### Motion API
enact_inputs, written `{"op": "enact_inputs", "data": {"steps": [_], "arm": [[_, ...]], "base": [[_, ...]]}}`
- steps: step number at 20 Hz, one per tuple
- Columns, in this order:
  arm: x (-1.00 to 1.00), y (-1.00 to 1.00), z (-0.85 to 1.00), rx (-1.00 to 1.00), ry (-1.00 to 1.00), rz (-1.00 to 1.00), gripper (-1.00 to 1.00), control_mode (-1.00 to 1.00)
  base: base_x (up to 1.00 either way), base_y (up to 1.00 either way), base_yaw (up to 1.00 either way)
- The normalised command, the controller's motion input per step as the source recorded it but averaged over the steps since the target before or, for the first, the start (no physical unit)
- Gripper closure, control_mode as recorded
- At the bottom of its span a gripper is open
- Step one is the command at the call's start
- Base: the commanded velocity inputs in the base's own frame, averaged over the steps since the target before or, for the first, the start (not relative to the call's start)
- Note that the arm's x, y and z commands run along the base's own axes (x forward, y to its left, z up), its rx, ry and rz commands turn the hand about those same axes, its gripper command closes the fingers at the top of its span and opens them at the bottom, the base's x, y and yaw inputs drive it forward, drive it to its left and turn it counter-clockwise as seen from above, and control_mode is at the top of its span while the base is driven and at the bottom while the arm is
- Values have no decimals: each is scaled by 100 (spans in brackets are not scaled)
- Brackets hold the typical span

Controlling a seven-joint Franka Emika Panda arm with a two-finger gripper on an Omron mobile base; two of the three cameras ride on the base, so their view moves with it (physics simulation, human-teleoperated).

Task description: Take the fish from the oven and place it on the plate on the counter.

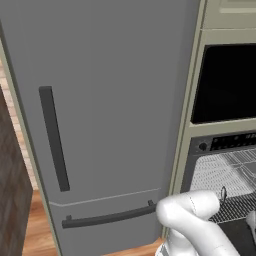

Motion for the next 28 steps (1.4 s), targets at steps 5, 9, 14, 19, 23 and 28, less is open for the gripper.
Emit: {"op": "enact_inputs", "data": {"steps": [5, 9, 14, 19, 23, 28], "arm": [[35, 0, 100, -13, -1, 11, 100, -100], [68, 0, 88, -3, 23, 0, 100, -100], [52, 1, 70, 0, 42, -15, 100, -100], [52, 35, 34, -8, 41, -4, 100, -100], [-16, 59, 1, -23, 1, 3, 100, -100], [-13, -5, 14, -2, 7, 27, 100, -100]], "base": [[0, 0, 0], [0, 0, 0], [0, 0, 0], [0, 0, 0], [0, 0, 0], [0, 0, 0]]}}
